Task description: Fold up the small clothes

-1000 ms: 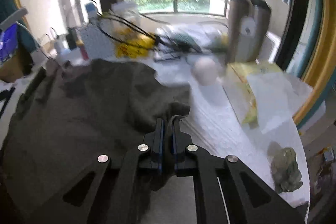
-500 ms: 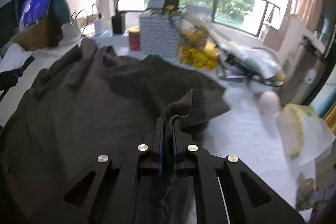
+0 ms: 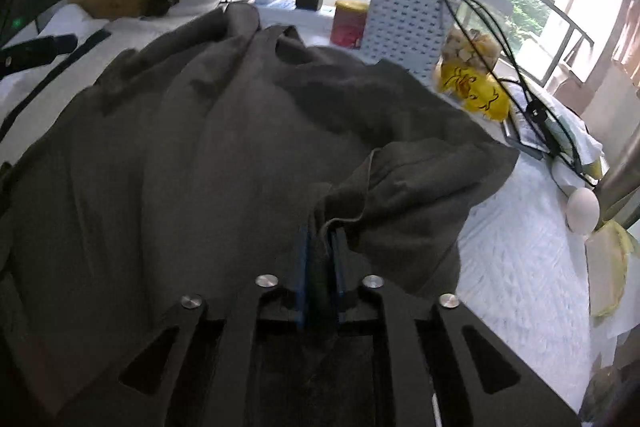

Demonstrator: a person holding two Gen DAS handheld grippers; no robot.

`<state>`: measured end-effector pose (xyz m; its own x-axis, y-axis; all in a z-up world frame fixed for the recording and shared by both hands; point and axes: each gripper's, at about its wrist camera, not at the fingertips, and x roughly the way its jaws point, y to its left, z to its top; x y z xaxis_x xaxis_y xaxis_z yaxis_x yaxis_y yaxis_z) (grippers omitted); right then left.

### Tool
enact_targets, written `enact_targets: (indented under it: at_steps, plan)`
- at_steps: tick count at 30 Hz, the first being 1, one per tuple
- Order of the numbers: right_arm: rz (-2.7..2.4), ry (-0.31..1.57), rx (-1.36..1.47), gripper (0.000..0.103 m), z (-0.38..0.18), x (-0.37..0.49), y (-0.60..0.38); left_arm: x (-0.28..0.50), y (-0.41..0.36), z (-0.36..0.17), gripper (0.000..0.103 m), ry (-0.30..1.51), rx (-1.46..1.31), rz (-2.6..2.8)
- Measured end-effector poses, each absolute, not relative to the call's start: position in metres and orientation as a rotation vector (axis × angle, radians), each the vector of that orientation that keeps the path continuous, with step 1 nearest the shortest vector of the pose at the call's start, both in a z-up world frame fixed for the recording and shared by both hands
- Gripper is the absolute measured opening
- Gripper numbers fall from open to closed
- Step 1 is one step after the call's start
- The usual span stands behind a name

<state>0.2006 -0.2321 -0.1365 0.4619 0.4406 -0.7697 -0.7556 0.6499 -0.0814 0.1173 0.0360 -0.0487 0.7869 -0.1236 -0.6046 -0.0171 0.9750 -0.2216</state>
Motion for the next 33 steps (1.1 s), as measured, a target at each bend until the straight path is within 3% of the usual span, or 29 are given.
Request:
enact_targets:
  at_steps: [3, 5, 7, 8, 14, 20, 28, 29, 31, 33]
  plan:
    - [0.772, 0.8, -0.453, 0.022, -0.132, 0.201, -0.235, 0.118, 0.035, -0.049, 0.079, 0.671, -0.215, -0.054]
    - [0.763, 0.784, -0.432, 0.04, -0.124, 0.203, -0.239, 0.119, 0.034, -0.048, 0.079, 0.672, -0.211, -0.05]
    - [0.756, 0.754, -0.4, 0.073, -0.114, 0.209, -0.243, 0.119, 0.034, -0.047, 0.079, 0.67, -0.209, -0.043]
    - [0.754, 0.747, -0.375, 0.076, -0.108, 0.212, -0.245, 0.12, 0.034, -0.047, 0.079, 0.67, -0.21, -0.038]
    - [0.676, 0.78, -0.265, 0.076, -0.093, 0.249, -0.242, 0.122, 0.033, -0.046, 0.079, 0.667, -0.216, -0.024]
    - [0.597, 0.914, -0.122, 0.076, -0.113, 0.282, -0.235, 0.124, 0.04, -0.05, 0.079, 0.677, -0.227, -0.014]
    - [0.548, 0.935, -0.228, 0.074, -0.137, 0.299, -0.211, 0.129, 0.058, -0.058, 0.079, 0.702, -0.245, 0.019]
    - [0.548, 0.928, -0.253, 0.07, -0.137, 0.298, -0.209, 0.13, 0.059, -0.061, 0.079, 0.708, -0.251, 0.024]
    - [0.542, 0.922, -0.28, 0.034, -0.135, 0.298, -0.208, 0.133, 0.062, -0.064, 0.079, 0.719, -0.258, 0.03]
    - [0.558, 0.918, -0.271, 0.021, -0.133, 0.299, -0.214, 0.135, 0.063, -0.067, 0.079, 0.727, -0.261, 0.032]
